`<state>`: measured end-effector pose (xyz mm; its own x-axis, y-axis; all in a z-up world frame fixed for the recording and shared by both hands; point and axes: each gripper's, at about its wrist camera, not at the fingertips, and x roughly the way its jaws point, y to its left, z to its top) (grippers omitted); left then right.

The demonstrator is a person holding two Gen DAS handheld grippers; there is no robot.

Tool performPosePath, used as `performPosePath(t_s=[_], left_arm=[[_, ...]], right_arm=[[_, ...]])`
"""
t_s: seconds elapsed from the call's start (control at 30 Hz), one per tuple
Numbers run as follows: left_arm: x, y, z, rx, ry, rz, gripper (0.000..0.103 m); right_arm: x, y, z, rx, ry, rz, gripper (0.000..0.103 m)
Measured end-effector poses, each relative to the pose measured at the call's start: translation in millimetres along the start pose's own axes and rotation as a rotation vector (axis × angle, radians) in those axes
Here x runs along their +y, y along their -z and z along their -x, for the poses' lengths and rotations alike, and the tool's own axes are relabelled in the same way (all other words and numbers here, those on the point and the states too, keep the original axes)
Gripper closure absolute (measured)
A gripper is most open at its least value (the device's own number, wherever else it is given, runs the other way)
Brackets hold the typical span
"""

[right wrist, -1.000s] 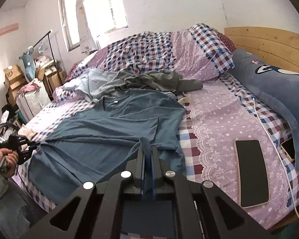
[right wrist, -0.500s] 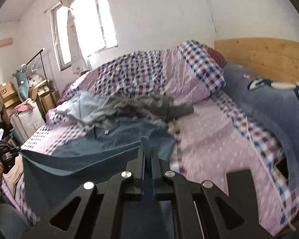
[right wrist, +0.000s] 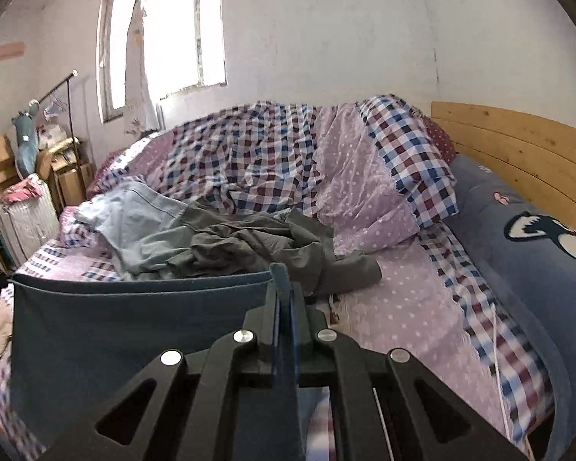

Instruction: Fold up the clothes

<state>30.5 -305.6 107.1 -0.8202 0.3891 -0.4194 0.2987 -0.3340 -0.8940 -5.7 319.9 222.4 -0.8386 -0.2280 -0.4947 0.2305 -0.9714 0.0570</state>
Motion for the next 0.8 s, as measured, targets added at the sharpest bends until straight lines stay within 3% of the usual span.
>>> performPosePath(t_s=[0.37,0.47,0.63,0.7,0.77,0.8], left_arm=[[12.8,-50.1,-118.1,0.048,-0.172,-0.038,0.1],[20.1,-58.9,-144.1,0.076,-0.22,-0.064,0.1],[30.4,-62.2,-167.5,0.101,-0.232,-0.106,0.1],[31.1,-62.7,-170.6,0.118,-0.209,-0.117,0.091],[30.5,-66.5,-160.4,0.098,-0.145,-0.121,0.052],[29.7,-69.6,-150.4,0.065,-0.112,-0.12,0.044]], right_arm=[[-5.5,-47.0,-136.0,0.072,0.102,0.057,0.1],[-4.8,-45.3,-169.5,0.119,0.128,0.079,0.1],[0.2,-26.8,-214.1,0.19,0.183,0.098,0.1],[-1.2,-19.0,-224.6,0.218,0.196,0.083,0.1],[-3.2,-12.5,-231.6,0.243,0.218,0.069,0.093],[-5.4,-10.5,-232.4,0.255,0.239,0.064,0.083]])
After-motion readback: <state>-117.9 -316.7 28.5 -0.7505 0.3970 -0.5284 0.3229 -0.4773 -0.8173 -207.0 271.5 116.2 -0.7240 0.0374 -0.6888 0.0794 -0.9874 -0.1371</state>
